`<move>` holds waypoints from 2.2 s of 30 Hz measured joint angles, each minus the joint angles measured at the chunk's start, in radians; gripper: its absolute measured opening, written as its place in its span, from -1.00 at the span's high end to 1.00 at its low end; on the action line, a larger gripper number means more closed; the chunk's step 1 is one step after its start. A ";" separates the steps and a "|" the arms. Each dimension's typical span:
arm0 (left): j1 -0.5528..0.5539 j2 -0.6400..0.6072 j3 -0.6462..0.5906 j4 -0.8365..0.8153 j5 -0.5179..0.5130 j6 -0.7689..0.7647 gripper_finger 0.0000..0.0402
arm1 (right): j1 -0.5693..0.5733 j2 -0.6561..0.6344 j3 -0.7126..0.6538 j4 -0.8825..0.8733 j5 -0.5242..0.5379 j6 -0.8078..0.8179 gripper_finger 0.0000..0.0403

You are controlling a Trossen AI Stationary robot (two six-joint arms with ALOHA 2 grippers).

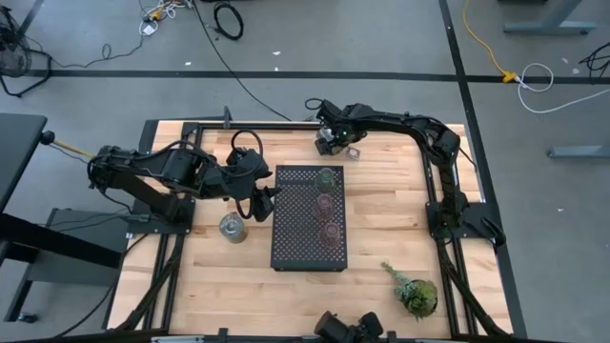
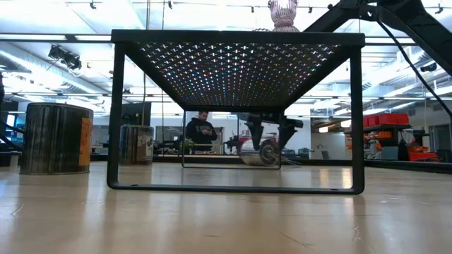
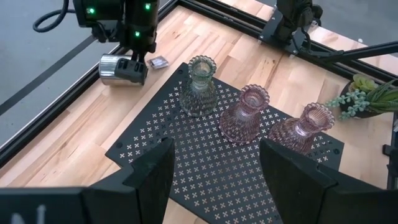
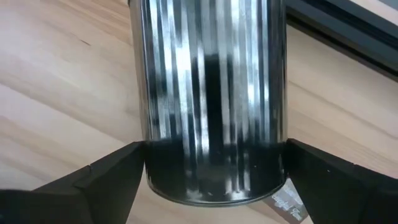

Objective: Pick & Place candle stick holders
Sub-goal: Put the top silver scented candle on the shelf

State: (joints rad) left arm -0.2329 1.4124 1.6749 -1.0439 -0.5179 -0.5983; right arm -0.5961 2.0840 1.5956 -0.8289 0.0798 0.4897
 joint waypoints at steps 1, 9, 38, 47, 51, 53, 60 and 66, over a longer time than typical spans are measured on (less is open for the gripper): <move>0.000 0.000 0.000 0.000 0.000 0.000 -0.19 | -0.001 0.002 0.000 -0.010 0.007 0.004 -0.88; 0.000 0.000 0.000 0.000 0.001 0.000 -0.19 | -0.003 0.001 -0.006 -0.035 0.019 -0.001 -0.72; 0.000 0.000 0.000 0.000 0.007 0.003 -0.19 | -0.007 -0.151 -0.014 -0.246 0.043 -0.216 -0.54; 0.000 0.000 0.000 0.000 -0.007 0.008 -0.19 | 0.008 -0.313 -0.013 -0.390 0.120 -0.334 -0.54; 0.000 0.000 0.000 0.000 -0.023 0.008 -0.19 | 0.030 -0.406 -0.013 -0.432 0.132 -0.359 -0.54; 0.001 0.000 0.000 0.000 -0.028 0.008 -0.19 | 0.047 -0.453 -0.011 -0.451 0.157 -0.390 -0.54; 0.001 0.000 0.000 0.000 -0.073 0.008 -0.19 | 0.114 -0.601 -0.003 -0.490 0.180 -0.444 -0.55; 0.001 0.000 0.000 0.003 -0.160 -0.004 -0.19 | 0.193 -0.661 0.102 -0.523 0.165 -0.431 -0.54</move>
State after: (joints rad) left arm -0.2317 1.4124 1.6749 -1.0412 -0.6779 -0.6022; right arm -0.4035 1.4226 1.6974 -1.3522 0.2447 0.0587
